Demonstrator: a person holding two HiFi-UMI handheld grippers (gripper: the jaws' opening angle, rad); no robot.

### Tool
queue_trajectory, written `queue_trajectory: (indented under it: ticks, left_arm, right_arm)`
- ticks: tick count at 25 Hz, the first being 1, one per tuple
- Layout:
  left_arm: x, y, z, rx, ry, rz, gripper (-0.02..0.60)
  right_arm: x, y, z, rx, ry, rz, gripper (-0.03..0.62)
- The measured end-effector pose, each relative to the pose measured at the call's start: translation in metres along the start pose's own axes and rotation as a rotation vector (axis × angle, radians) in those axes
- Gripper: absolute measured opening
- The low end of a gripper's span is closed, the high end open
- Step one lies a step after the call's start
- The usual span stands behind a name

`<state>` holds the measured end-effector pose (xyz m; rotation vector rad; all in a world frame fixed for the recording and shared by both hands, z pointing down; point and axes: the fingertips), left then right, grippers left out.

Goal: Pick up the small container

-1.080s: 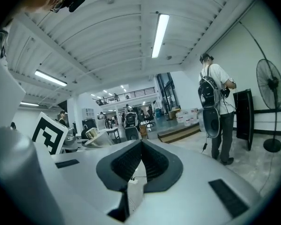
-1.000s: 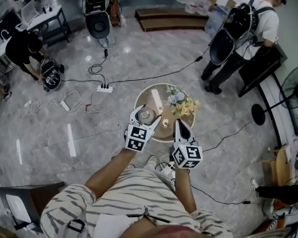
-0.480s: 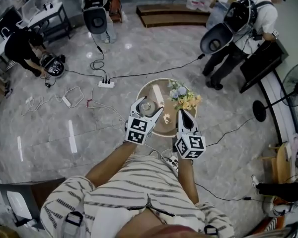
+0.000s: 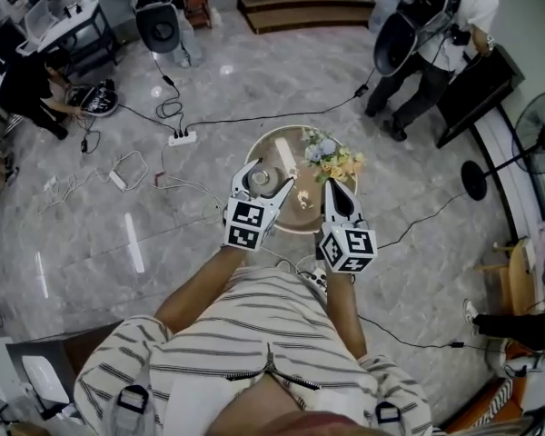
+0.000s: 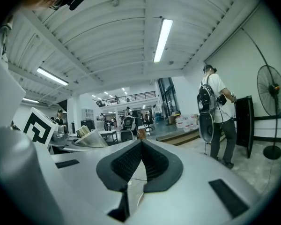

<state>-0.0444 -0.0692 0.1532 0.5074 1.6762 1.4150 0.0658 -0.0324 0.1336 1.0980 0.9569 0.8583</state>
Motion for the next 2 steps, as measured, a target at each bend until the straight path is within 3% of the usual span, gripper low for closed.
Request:
queue_trajectory:
  ticks: [2]
  left_arm:
    - [-0.003,-0.0022,-0.0008,0.001,-0.005,-0.001,0.33]
  right_arm:
    - [-0.0024,-0.0038,0.0031,0.004,-0.002,0.003,0.006]
Point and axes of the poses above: the fingertips, and each gripper's own axes: x backward along the fingers, z to its right, y out of its underside, and after that the axes turned 7 degrees about -z, right-handed
